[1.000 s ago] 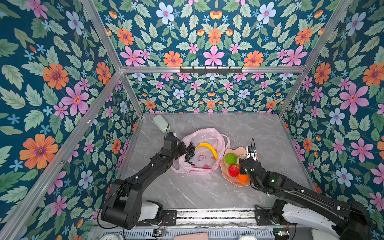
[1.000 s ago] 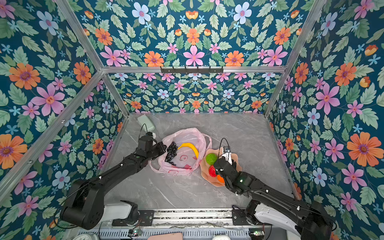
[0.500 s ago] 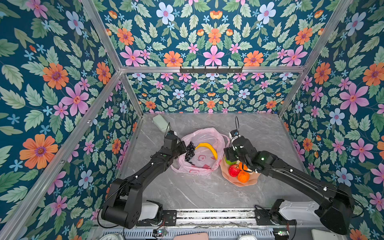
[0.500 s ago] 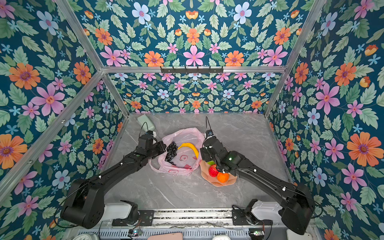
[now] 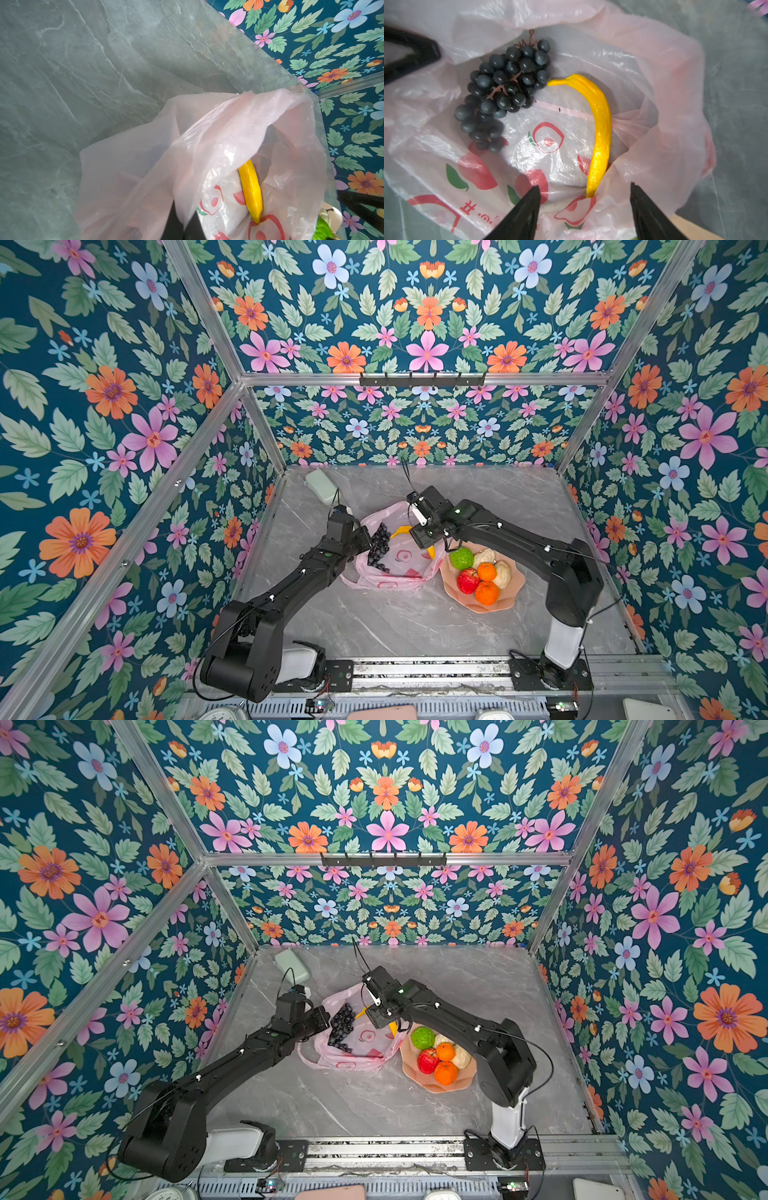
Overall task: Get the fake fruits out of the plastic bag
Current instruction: 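Move the right gripper back over the bag toward the yellow banana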
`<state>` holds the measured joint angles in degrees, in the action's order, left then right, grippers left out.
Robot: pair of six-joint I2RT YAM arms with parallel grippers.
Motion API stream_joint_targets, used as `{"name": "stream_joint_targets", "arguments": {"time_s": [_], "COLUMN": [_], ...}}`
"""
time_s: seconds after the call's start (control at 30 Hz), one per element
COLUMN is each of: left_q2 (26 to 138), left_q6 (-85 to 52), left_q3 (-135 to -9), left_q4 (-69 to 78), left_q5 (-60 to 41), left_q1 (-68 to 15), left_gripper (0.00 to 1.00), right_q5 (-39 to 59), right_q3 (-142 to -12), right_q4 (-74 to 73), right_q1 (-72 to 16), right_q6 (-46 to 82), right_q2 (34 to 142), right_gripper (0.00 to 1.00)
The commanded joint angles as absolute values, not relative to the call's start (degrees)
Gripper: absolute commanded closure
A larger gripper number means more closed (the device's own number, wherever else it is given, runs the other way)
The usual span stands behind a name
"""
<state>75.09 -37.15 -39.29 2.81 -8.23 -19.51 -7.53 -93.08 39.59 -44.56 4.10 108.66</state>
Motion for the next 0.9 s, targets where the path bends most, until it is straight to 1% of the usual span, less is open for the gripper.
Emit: {"name": "stream_joint_targets", "arguments": {"time_s": [0.0, 0.17, 0.57, 0.73, 0.87], "left_q2": [75.05, 75.23, 76.02, 76.25, 76.59], "left_q6": [-36.39, -36.32, -36.47, -36.56, -36.82], "left_q3": [-38.88, -38.32, -37.38, -37.27, -37.31], "left_q4": [4.08, 4.48, 5.54, 5.63, 5.95], "left_q5": [-8.16, -8.61, -9.56, -9.67, -9.91], "left_q1": [-19.34, -19.10, -18.19, -17.89, -17.79], "left_gripper": [1.00, 1.00, 1.00, 1.00, 1.00], "right_q5": [-6.87, -7.82, -8.48, -9.01, -7.50], "right_q3": [-96.21, -100.10, -102.82, -103.45, -103.50], "right_q4": [44.43, 46.21, 44.72, 44.30, 43.75], "right_q1": [-44.46, -42.76, -41.03, -40.89, -40.96], "right_q6": [2.37, 2.84, 3.60, 4.00, 4.27], "right_q2": [112.63, 118.68, 126.72, 128.36, 128.42], "right_gripper": [0.31, 0.37, 0.48, 0.50, 0.56]}}
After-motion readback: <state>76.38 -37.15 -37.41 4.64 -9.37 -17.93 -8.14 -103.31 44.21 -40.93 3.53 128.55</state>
